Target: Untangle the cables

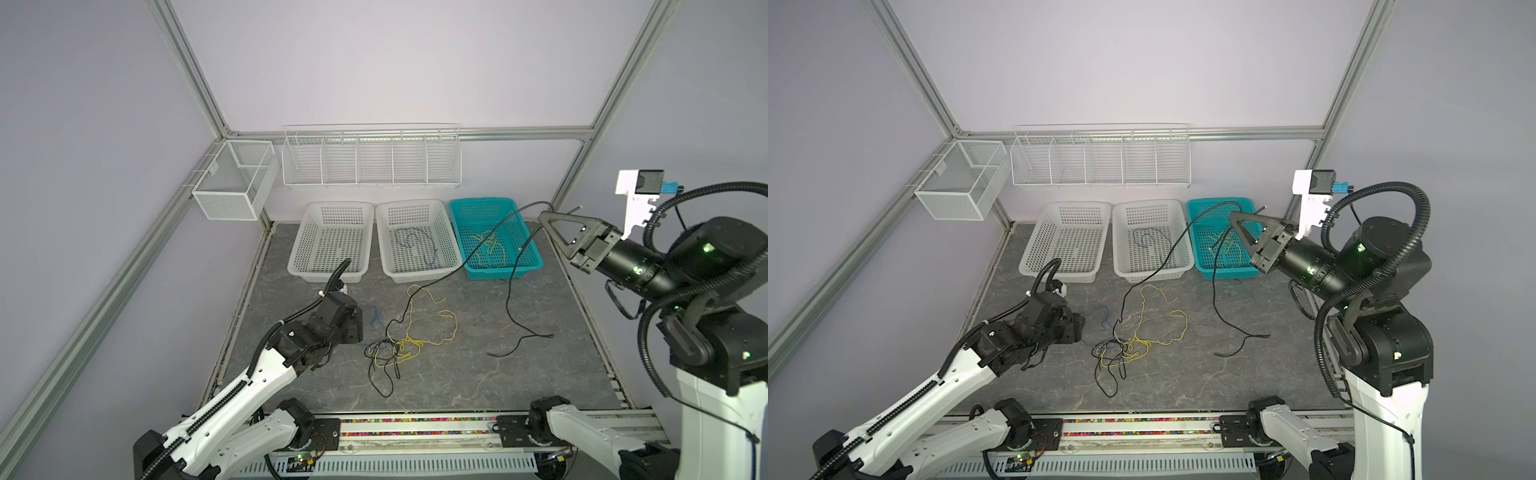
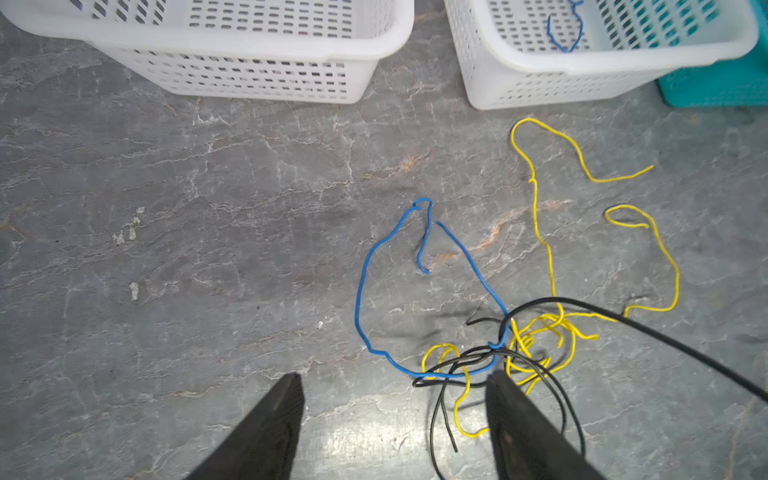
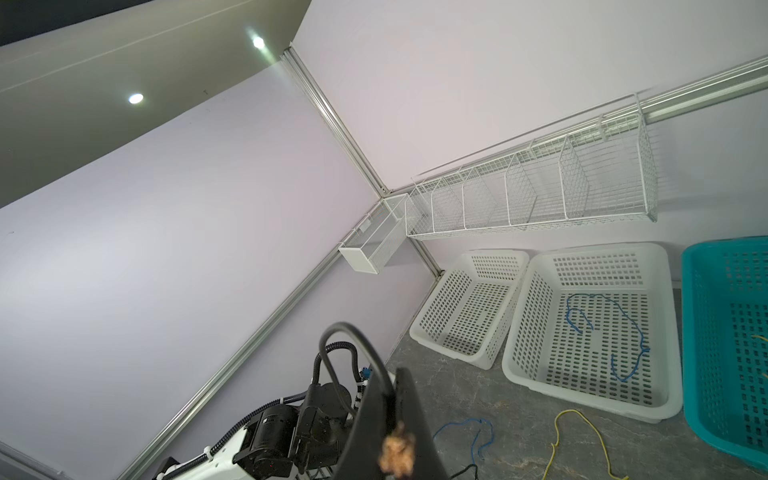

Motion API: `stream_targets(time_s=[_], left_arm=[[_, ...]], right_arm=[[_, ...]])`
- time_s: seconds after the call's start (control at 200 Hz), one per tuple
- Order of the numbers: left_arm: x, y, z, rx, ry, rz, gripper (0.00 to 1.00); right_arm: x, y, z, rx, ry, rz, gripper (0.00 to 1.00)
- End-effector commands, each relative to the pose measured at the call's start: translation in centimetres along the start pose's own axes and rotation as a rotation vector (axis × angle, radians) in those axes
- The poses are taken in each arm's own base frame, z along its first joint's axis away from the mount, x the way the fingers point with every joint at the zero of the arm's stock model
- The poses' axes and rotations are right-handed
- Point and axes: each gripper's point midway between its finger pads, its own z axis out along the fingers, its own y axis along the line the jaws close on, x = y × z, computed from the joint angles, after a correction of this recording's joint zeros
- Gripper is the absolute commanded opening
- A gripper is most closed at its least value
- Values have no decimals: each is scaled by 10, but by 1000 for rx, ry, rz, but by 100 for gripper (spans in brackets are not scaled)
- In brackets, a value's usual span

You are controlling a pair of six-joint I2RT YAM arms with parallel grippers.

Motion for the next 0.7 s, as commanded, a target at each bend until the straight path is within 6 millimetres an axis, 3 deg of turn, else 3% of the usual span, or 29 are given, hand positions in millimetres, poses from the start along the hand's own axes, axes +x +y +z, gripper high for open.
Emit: stream_targets(time_s=[0.0, 0.17, 0.445, 0.695], left_arm=[[-27, -3, -26, 31, -102, 46, 75], [-47, -14, -62, 164, -271, 88, 79], [-54, -65, -137, 656, -616, 159, 86], [-41, -102, -146, 883, -572, 239, 90]], right_arm=[[-1, 4, 7, -47, 13, 1, 6], [10, -11, 25, -56, 62, 31, 6], [55, -50, 56, -50, 175, 94, 6], [95, -51, 76, -66, 275, 68, 6]])
